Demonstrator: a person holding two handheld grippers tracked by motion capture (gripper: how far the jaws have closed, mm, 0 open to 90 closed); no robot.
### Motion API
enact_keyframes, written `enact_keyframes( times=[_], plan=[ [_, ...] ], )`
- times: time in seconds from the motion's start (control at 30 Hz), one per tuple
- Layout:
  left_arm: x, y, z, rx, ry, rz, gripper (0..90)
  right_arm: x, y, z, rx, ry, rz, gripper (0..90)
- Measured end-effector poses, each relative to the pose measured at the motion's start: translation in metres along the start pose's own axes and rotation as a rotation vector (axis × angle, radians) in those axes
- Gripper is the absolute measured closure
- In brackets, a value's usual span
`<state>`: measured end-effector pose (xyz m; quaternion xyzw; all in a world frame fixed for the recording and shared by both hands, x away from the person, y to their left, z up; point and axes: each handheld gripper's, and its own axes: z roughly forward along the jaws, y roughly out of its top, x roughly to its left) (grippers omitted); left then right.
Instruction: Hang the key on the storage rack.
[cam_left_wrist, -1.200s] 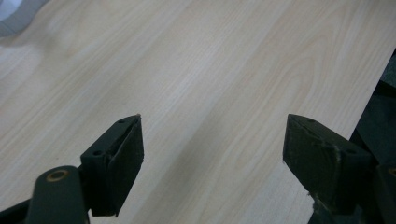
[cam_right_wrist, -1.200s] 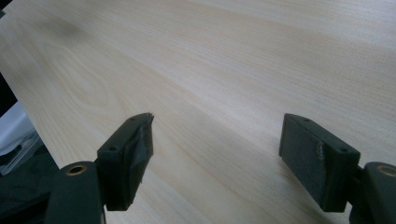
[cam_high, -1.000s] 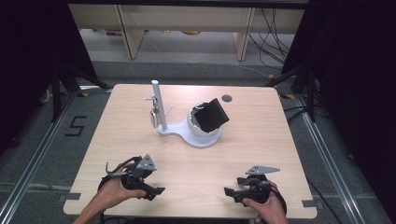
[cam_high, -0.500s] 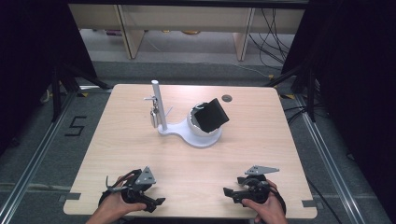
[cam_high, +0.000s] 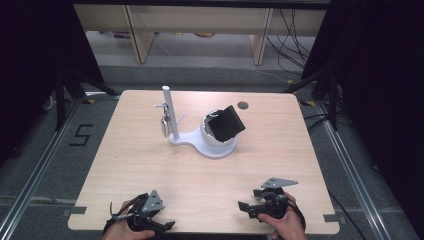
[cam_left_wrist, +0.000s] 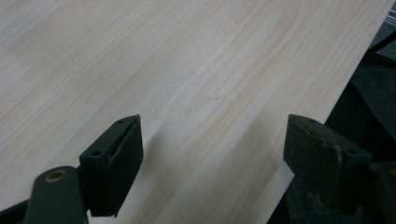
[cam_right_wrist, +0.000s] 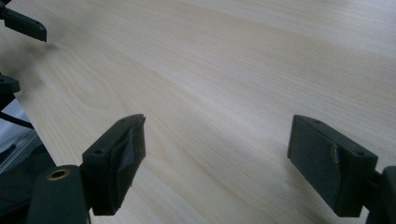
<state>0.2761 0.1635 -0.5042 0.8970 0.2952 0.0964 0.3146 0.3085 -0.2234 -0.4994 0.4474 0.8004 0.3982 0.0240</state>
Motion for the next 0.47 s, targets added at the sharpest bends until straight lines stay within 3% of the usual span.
enact_keyframes(
  times=[0.03,0.07,0.43,0.47],
  plan=[
    [0.0003,-0.0005,0.0,-0.001,0.0,0.001,19.7,0.0009,-0.0002,-0.0004,0.004,-0.001,0.012,20.1],
    [0.001,-0.0013,0.0004,-0.004,0.009,0.001,19.7,-0.0012,0.0003,-0.0001,-0.007,-0.009,-0.029,20.1],
    [0.0021,-0.0025,0.0012,0.029,-0.007,0.003,19.7,-0.0019,0.0001,0.0015,-0.007,-0.001,-0.03,19.9],
    [0.0021,-0.003,0.0018,0.026,-0.007,-0.012,19.7,-0.0019,0.0001,0.0016,-0.007,-0.001,-0.03,19.9]
  ],
)
